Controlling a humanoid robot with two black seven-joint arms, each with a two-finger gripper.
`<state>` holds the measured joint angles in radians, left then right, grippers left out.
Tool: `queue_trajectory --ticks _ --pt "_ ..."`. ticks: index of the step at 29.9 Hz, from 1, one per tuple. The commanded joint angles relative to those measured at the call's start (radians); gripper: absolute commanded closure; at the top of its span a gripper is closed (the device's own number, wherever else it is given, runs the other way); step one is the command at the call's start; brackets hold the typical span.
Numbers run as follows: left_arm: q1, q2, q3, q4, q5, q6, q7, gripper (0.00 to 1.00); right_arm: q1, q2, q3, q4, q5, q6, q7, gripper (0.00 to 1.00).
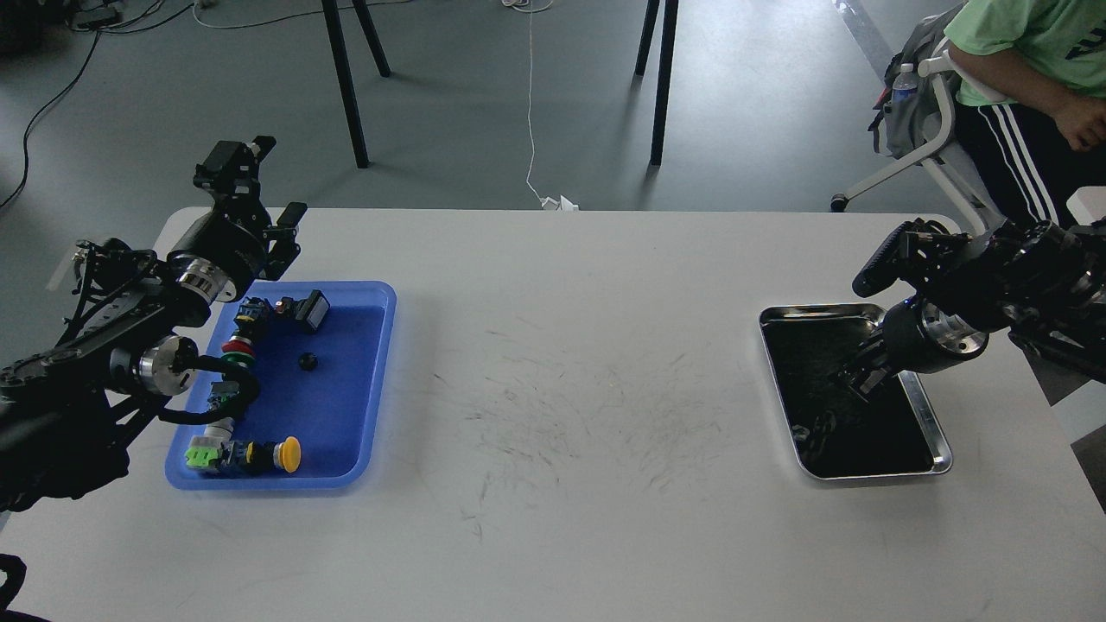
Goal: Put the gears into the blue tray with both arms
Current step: 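Lift the black part and carry it toward the blue tray with the right gripper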
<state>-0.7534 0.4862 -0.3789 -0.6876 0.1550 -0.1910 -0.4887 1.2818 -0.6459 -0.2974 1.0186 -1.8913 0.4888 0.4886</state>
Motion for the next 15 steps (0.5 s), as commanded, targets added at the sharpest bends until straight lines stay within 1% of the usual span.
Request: queue_trajectory --ticks 1,3,5,7,10,14,15 --pt "-0.001 0.015 -0.002 -0.003 0.0 -0.001 0.0 0.02 -0.01 0.017 0.082 0.0 0.003 0.0 0.0 0.95" --pt "-0.001 0.023 -0.002 -0.003 -0.002 -0.002 0.0 0.02 -0.012 0.037 0.118 -0.003 0.003 0.0 0.0 0.98" --pt "-0.003 0.029 -0.003 -0.006 -0.002 -0.002 0.0 0.02 -0.012 0.066 0.152 0.003 0.009 0.0 0.0 0.99" --pt "-0.003 0.038 -0.003 -0.006 -0.002 -0.002 0.0 0.02 -0.024 0.078 0.173 -0.002 0.018 -0.022 0.0 0.99" --pt "-0.003 0.055 -0.005 -0.009 -0.002 -0.004 0.0 0.02 -0.036 0.118 0.204 -0.02 0.023 -0.097 0.0 0.99" --pt "-0.003 0.069 -0.005 -0.012 -0.002 -0.004 0.0 0.02 -0.081 0.169 0.23 -0.046 0.034 -0.168 0.0 0.99" --pt "-0.003 0.071 -0.005 -0.013 -0.002 -0.004 0.0 0.02 -0.093 0.181 0.242 -0.055 0.035 -0.208 0.0 0.99"
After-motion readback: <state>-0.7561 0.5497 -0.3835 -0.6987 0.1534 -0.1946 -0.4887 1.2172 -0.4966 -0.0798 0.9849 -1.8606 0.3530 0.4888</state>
